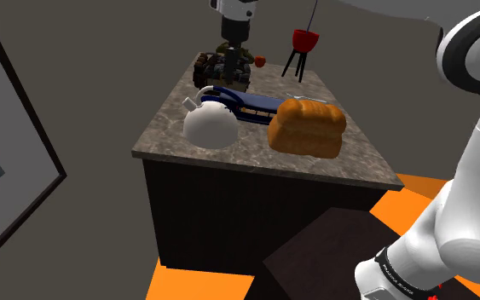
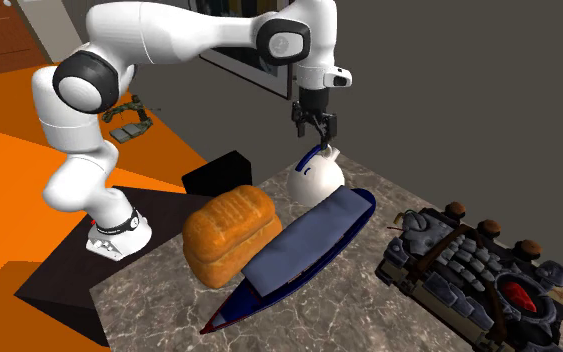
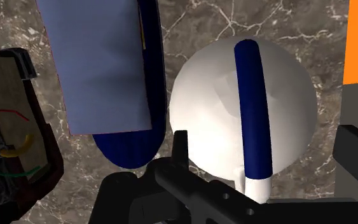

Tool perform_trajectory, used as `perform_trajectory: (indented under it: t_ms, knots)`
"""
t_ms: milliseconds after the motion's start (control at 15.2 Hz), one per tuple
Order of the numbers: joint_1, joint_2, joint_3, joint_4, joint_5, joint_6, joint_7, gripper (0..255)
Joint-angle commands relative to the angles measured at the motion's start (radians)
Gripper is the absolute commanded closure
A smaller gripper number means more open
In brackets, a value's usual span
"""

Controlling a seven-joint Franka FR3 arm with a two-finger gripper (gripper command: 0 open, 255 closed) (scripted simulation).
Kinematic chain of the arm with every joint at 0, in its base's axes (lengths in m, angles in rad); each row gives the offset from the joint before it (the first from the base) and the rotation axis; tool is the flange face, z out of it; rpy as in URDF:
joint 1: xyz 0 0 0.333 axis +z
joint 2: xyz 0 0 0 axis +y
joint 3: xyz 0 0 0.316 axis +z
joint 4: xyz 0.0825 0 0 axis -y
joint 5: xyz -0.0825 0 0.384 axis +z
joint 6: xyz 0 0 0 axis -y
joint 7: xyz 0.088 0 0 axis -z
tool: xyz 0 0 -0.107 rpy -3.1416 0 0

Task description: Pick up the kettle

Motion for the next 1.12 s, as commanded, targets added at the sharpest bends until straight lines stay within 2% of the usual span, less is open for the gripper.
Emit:
perform_trajectory:
  t_ms: [0,66,660,726,1056]
  knots:
    - [0.02,0.067,0.015,0.085,-0.011,-0.016,-0.025,0]
    - [0.027,0.094,0.019,0.123,-0.015,-0.026,-0.035,0]
    - [0.022,0.076,0.018,-0.007,-0.015,0.085,-0.025,0]
    - [0.022,0.077,0.018,-0.006,-0.015,0.085,-0.026,255]
    - [0.021,0.076,0.018,-0.006,-0.015,0.084,-0.026,255]
